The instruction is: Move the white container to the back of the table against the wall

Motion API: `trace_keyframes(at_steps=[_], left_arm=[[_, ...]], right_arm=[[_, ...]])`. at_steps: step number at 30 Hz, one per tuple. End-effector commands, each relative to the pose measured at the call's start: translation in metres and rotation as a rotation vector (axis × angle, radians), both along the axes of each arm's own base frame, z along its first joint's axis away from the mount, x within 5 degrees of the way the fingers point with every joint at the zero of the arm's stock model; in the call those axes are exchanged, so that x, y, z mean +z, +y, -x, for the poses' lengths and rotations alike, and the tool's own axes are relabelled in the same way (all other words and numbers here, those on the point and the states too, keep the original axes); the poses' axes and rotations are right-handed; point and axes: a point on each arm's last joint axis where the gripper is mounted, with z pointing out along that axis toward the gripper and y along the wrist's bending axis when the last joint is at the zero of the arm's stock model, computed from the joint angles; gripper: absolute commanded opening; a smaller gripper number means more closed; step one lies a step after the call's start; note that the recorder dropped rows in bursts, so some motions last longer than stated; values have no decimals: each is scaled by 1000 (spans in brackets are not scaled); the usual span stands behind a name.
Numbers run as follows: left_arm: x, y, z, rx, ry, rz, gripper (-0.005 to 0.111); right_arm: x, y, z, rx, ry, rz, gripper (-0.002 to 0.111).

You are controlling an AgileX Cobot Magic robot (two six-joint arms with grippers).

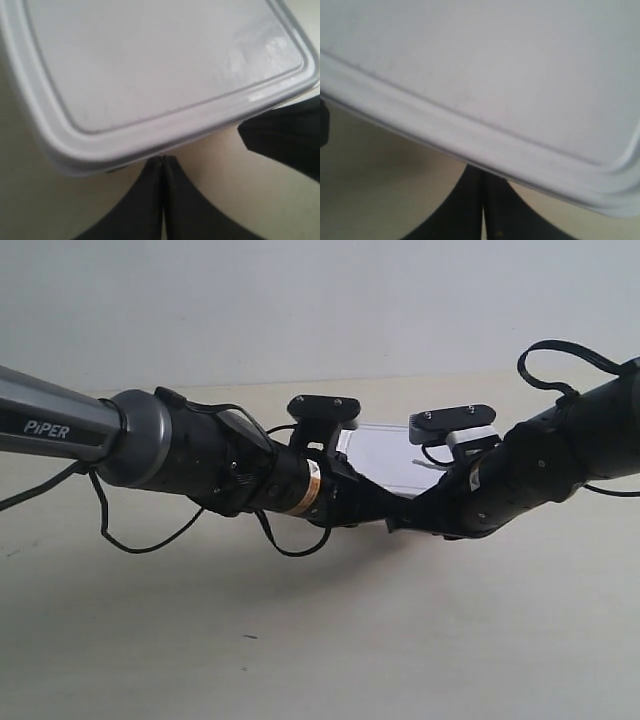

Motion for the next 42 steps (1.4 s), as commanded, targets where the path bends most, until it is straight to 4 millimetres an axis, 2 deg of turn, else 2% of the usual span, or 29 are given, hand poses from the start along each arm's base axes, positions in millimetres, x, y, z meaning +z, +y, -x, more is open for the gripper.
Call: trace_keyframes(at_steps=[1,11,17,27,34,42], left_arm=[[-3,12,-8,10,11,0,0],[-3,21,-14,6,9,-1,0],[0,16,-15,-29,12,24,0],[-9,4,-24,-61,45,78,0],[-9,2,-32,-43,22,75,0],[-10,-3,-43,-30,-4,80,0]], right_arm=[[4,-1,-13,-18,-39,-20,0],[4,-1,-24,-16,-55,-12,0],[0,-4,-25,-19,-46,-6,0],[0,-4,-25,3,-51,12,0],[1,-22,-31,-43,-57,15,0],[3,-23,-35,-52,-95,-10,0]])
